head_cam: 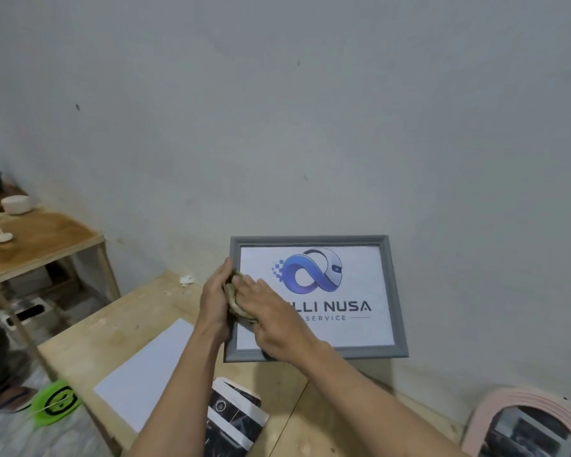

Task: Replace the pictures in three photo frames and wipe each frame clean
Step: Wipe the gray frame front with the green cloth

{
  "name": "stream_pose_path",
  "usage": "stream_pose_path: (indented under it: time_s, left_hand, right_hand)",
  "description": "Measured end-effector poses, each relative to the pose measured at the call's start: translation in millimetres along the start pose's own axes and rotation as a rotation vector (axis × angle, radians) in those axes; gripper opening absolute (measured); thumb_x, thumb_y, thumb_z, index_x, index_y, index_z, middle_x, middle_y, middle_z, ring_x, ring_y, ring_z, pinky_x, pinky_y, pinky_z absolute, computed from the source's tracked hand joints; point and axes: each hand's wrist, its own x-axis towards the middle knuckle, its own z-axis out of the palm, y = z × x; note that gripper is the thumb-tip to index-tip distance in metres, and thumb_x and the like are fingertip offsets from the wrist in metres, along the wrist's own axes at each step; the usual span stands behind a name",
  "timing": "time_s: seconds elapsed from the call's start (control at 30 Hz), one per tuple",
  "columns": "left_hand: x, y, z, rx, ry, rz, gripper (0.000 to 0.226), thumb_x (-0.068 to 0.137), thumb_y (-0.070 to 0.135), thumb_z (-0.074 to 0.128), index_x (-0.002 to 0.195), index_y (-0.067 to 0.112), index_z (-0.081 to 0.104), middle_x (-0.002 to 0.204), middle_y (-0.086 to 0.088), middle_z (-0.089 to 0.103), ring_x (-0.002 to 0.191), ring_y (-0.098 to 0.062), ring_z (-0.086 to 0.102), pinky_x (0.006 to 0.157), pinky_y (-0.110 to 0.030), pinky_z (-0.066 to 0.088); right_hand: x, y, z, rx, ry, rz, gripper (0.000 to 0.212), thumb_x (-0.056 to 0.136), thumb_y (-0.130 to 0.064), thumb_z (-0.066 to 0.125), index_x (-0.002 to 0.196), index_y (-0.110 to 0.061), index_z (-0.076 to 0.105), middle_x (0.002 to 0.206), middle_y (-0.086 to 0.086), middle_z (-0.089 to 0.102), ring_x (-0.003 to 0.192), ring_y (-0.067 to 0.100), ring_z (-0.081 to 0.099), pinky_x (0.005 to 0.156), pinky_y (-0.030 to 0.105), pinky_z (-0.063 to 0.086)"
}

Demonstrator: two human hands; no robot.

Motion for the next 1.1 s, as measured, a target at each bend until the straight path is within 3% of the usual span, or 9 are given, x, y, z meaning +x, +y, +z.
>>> stream_pose_path:
  time_s: [0.1,0.23,0.37,0.5,0.6,0.77,0.87,0.97,1.1]
  left_hand:
    - [12,2,-20,0.153,0.095,0.084,0.024,0.097,0.019,0.056,0.073,0.016,0.062,0.072,-0.003,0.066,0.071,-0.023,0.058,0.063,-0.031,0.046]
    - [25,2,-40,0.224,0.155,0.138,0.021,0.101,0.018,0.053,0.086,0.012,0.066,0.083,-0.004,0.073,0.075,-0.02,0.064,0.067,-0.032,0.049]
    - [52,2,-68,0.255,0.105,0.071,0.02,0.103,0.028,0.051,0.097,0.016,0.066,0.095,-0.004,0.074,0.085,-0.022,0.066,0.079,-0.038,0.051]
    - [80,8,-94,0.291,0.054,-0.003,0.022,0.102,0.031,0.049,0.101,0.017,0.066,0.093,-0.001,0.074,0.082,-0.02,0.067,0.08,-0.039,0.051]
    - [99,7,-109,0.279,0.115,0.017,0.021,0.102,0.024,0.051,0.091,0.015,0.066,0.079,0.004,0.073,0.07,-0.014,0.065,0.071,-0.034,0.05]
    - [136,0,-144,0.251,0.184,0.034,0.025,0.1,0.017,0.053,0.077,0.016,0.062,0.062,0.013,0.067,0.067,-0.012,0.058,0.062,-0.028,0.046]
    - [154,-8,-156,0.291,0.171,0.011,0.022,0.1,0.019,0.055,0.081,0.019,0.067,0.07,0.011,0.07,0.069,-0.011,0.06,0.067,-0.029,0.048]
    - [165,-25,-169,0.363,0.107,-0.032,0.021,0.099,0.025,0.056,0.083,0.02,0.068,0.081,0.003,0.072,0.073,-0.015,0.062,0.071,-0.032,0.049]
    - [177,-50,-200,0.351,0.177,-0.107,0.022,0.097,0.028,0.056,0.078,0.021,0.065,0.079,0.0,0.069,0.074,-0.019,0.06,0.071,-0.034,0.047]
  right_hand:
    - [-27,12,10,0.005,-0.169,-0.101,0.074,0.073,0.014,0.04,0.144,-0.008,0.039,0.155,0.003,0.029,0.146,0.015,0.016,0.121,0.033,0.007]
    - [-50,15,22,0.081,-0.347,-0.067,0.082,0.066,0.016,0.033,0.143,-0.013,0.042,0.152,-0.002,0.033,0.144,0.008,0.022,0.122,0.032,0.012]
    - [-22,29,4,0.119,0.03,0.093,0.081,0.066,0.014,0.036,0.14,-0.016,0.047,0.148,-0.007,0.04,0.14,0.005,0.032,0.119,0.035,0.023]
    - [22,85,-43,-0.182,0.4,0.183,0.068,0.075,0.012,0.037,0.139,-0.007,0.047,0.15,0.004,0.039,0.143,0.018,0.029,0.119,0.039,0.021]
    - [29,119,-34,-0.344,0.209,0.202,0.068,0.076,0.009,0.036,0.141,-0.008,0.044,0.151,0.004,0.036,0.144,0.016,0.025,0.12,0.033,0.015]
    - [-20,106,69,-0.208,-0.129,0.184,0.076,0.076,0.017,0.037,0.145,-0.013,0.037,0.155,0.001,0.03,0.146,0.012,0.019,0.121,0.031,0.013]
    - [-39,91,120,-0.085,-0.118,0.181,0.071,0.082,0.016,0.049,0.145,-0.015,0.037,0.154,-0.002,0.031,0.145,0.011,0.023,0.12,0.034,0.018]
    - [-42,72,144,0.063,-0.162,0.337,0.057,0.093,-0.005,0.047,0.145,-0.024,0.034,0.151,-0.006,0.035,0.141,0.007,0.032,0.117,0.029,0.027]
    - [-48,73,152,0.231,0.031,0.532,0.043,0.089,-0.01,0.056,0.128,-0.027,0.057,0.118,-0.009,0.066,0.101,0.006,0.063,0.085,0.029,0.054]
